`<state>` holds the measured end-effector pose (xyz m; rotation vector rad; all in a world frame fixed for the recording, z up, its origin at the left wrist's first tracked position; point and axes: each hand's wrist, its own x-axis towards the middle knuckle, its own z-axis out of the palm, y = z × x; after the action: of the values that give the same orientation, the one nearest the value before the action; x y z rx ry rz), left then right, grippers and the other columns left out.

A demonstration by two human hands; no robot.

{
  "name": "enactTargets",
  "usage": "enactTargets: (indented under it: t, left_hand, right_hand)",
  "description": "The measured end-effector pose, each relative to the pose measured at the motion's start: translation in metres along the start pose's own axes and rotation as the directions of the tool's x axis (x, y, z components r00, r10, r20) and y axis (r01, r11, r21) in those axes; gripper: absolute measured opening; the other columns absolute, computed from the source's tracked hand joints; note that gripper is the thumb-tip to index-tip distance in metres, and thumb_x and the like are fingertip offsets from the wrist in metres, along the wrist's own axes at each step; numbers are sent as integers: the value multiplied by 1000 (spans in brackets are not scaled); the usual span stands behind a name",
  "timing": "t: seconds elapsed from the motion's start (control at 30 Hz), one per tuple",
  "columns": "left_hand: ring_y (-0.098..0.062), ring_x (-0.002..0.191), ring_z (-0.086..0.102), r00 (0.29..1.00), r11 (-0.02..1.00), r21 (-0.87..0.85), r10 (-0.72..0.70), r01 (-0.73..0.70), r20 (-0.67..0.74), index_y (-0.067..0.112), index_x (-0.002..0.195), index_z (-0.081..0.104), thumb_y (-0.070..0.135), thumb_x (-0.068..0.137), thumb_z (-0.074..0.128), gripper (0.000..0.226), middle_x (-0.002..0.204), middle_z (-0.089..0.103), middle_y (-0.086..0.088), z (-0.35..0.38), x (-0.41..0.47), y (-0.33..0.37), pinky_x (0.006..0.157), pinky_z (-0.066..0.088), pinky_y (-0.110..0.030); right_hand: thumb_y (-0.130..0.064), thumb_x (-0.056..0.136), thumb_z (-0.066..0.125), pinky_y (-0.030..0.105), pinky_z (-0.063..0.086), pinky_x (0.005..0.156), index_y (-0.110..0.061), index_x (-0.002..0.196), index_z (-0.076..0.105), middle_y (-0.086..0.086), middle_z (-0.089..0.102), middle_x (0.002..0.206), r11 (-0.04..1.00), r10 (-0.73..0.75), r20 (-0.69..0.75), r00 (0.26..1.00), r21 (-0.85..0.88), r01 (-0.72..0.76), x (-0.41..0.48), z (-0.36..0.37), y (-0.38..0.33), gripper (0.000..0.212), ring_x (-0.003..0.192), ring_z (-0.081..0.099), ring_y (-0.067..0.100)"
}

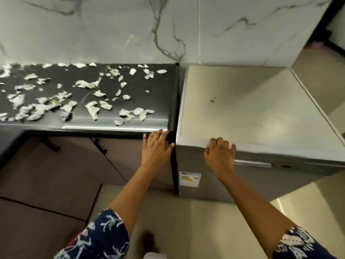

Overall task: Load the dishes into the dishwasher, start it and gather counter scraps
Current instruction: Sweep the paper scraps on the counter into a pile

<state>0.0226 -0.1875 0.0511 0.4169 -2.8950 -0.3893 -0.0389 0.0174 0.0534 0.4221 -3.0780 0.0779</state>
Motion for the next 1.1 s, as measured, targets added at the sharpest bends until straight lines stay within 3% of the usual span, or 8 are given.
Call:
enactTargets:
  t: [0.1,0.2,0.33,0.47,0.73,0.93,1.0,1.1]
  left_hand:
    - [-25,146,9,974,978,-52,-208,204,-85,26,148,27,49,94,45,62,157,19,-6,-16,16,-59,117,2,-47]
    - [-30,146,-7,934,933,-34,-358,357,-2,27,153,6,59,93,36,74,160,-3,-11,-24,40,-122,117,-1,-47]
    - [-33,145,-14,917,923,26,-384,384,108,25,152,-7,74,84,29,91,158,-12,-17,-25,73,-175,117,-4,-45]
    - [-33,145,-13,922,925,105,-374,364,101,25,151,-10,88,70,8,105,158,-13,-16,-27,126,-207,117,-6,-45]
    - [-19,146,-12,959,964,84,-262,253,112,27,152,-6,76,68,-12,97,160,-10,-5,-21,213,-242,118,-6,-42]
    - [-14,147,0,973,977,-123,-189,172,-136,25,150,22,66,86,22,75,160,12,0,-36,209,-249,115,-13,-33]
    - [-18,147,6,930,961,-135,-269,242,-251,22,149,27,59,90,36,70,158,16,-4,-44,183,-257,115,-13,-32]
    - [-27,147,-1,842,848,-176,-524,500,-127,17,152,14,61,89,35,79,159,5,-14,-50,154,-276,119,-1,-43]
  right_hand:
    - [-35,91,45,46,24,111,-16,135,41,8,41,141,979,-172,3,985,115,171,30,-3,-51,48,129,37,26]
    - [-41,93,44,44,10,115,-14,147,24,8,19,155,932,-245,4,969,278,235,63,2,-109,63,143,17,21]
    - [-64,89,33,43,0,117,-11,150,-4,9,-5,158,936,-267,127,955,272,225,107,16,-176,89,146,-4,23]
    - [-83,58,-3,47,-5,115,-9,148,-11,6,-11,158,959,-218,124,968,213,188,154,30,-230,116,145,-13,21]
    - [-75,83,13,46,-4,117,-14,150,-4,1,-7,158,956,-246,97,964,191,224,243,34,-289,92,145,-11,14]
    - [-68,86,30,39,-3,116,-17,150,1,-4,-5,157,827,-310,-35,950,483,288,265,35,-281,87,143,-11,11]
    - [-52,92,44,36,-2,116,-14,150,5,-1,-1,157,813,-183,-98,978,545,206,258,38,-265,79,144,-8,14]
    - [-48,97,35,38,-1,118,-9,150,2,6,1,159,901,-69,10,998,430,58,267,39,-259,73,146,-3,18]
